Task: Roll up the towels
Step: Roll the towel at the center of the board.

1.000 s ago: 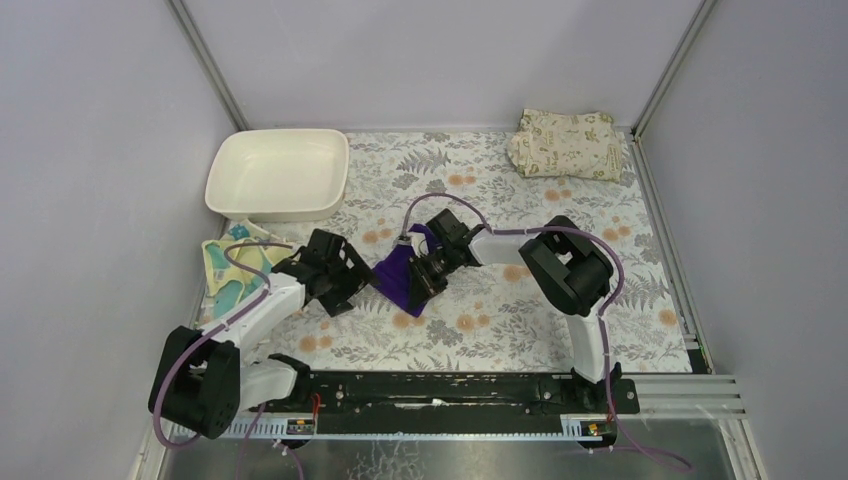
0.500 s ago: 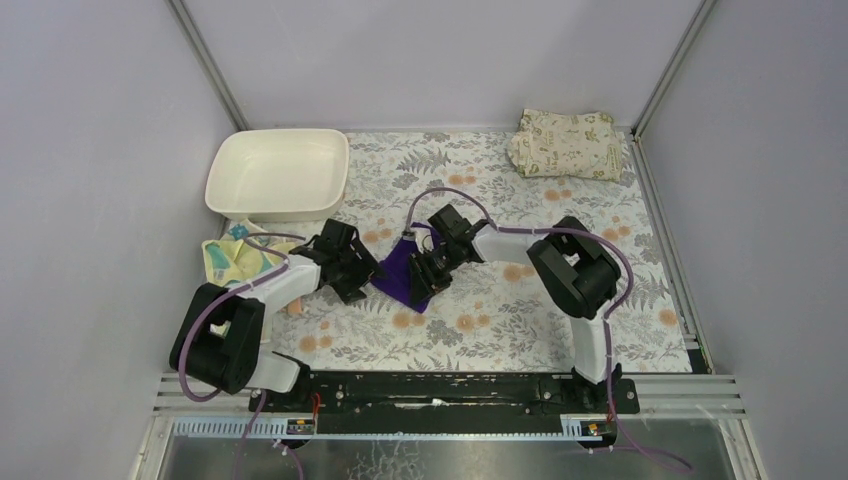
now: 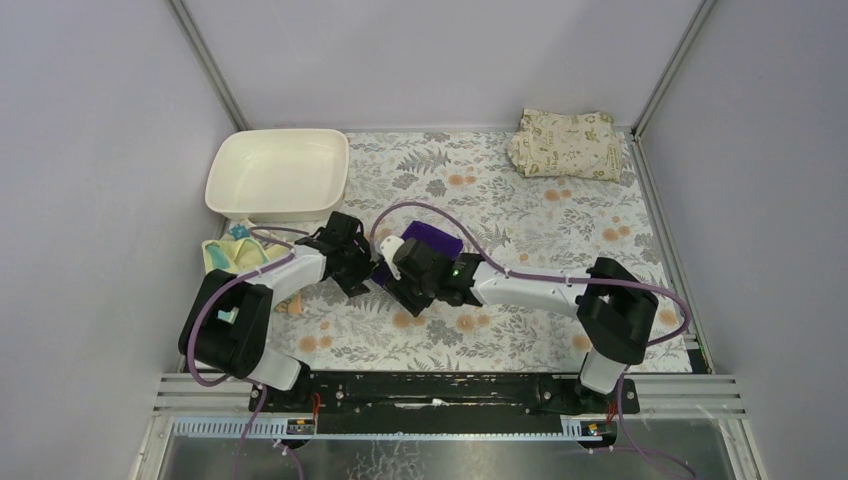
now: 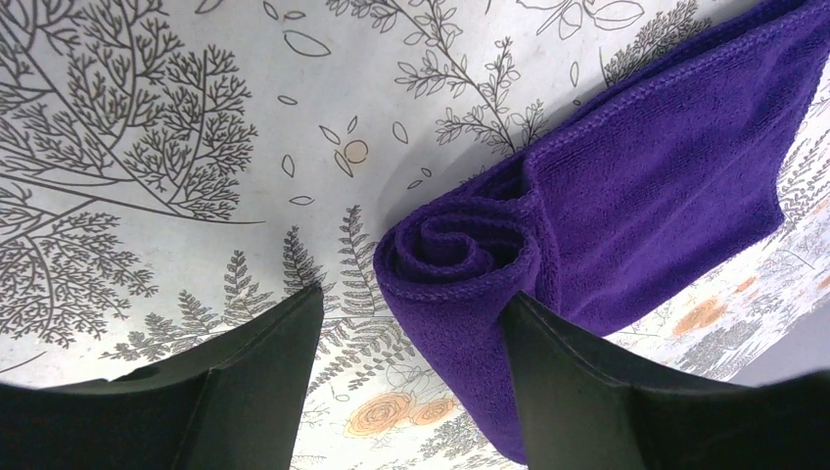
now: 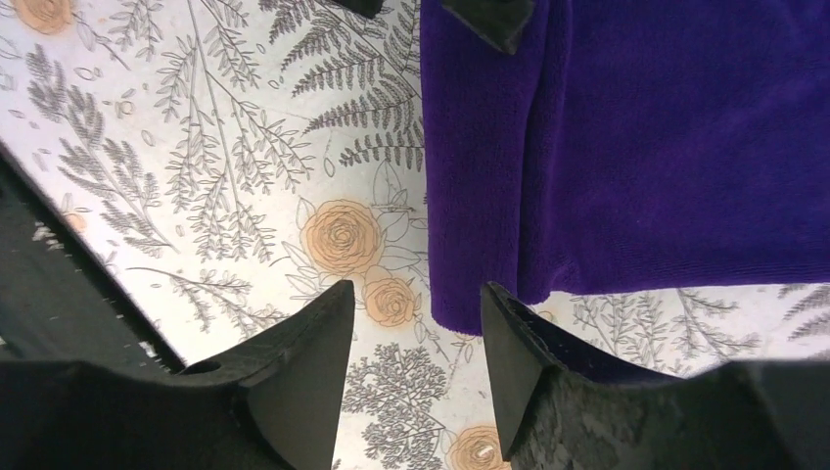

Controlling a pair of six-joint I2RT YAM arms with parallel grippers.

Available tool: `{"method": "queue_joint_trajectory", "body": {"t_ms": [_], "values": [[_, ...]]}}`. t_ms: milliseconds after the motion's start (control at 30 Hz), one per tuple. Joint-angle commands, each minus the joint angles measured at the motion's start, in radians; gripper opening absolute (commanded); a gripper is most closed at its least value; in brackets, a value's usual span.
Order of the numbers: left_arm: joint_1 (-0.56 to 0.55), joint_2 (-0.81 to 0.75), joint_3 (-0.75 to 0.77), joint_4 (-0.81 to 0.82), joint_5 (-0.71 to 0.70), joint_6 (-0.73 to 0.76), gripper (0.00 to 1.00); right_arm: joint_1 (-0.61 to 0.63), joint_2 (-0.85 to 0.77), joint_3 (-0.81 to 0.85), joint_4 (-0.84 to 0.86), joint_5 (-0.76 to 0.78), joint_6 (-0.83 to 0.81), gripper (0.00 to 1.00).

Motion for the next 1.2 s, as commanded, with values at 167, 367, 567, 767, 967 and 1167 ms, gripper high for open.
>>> {"method": "queue_joint_trajectory", "body": {"t_ms": [167, 367, 567, 767, 967, 1167], "values": [[-0.004, 0.081, -0.011, -0.041, -0.093, 0.006, 0.67, 0.065, 0.046, -0.004, 0.069, 0.222, -0.111, 0.57], [-0.005, 0.084, -0.004, -0.052, -0.102, 0.009, 0.68, 0.065, 0.113, -0.018, 0.096, 0.222, -0.136, 0.57], [-0.005, 0.097, 0.005, -0.053, -0.096, 0.010, 0.69, 0.065, 0.165, -0.033, 0.115, 0.213, -0.168, 0.55], [-0.005, 0.065, 0.003, -0.063, -0.097, 0.011, 0.71, 0.047, 0.187, -0.027, 0.100, 0.068, -0.184, 0.34], [-0.005, -0.063, -0.022, -0.089, -0.119, 0.019, 0.75, -0.056, 0.182, -0.013, 0.094, -0.292, -0.118, 0.17], [-0.001, -0.224, -0.041, -0.165, -0.164, 0.028, 0.88, -0.191, 0.222, 0.003, 0.127, -0.647, 0.005, 0.17]]}}
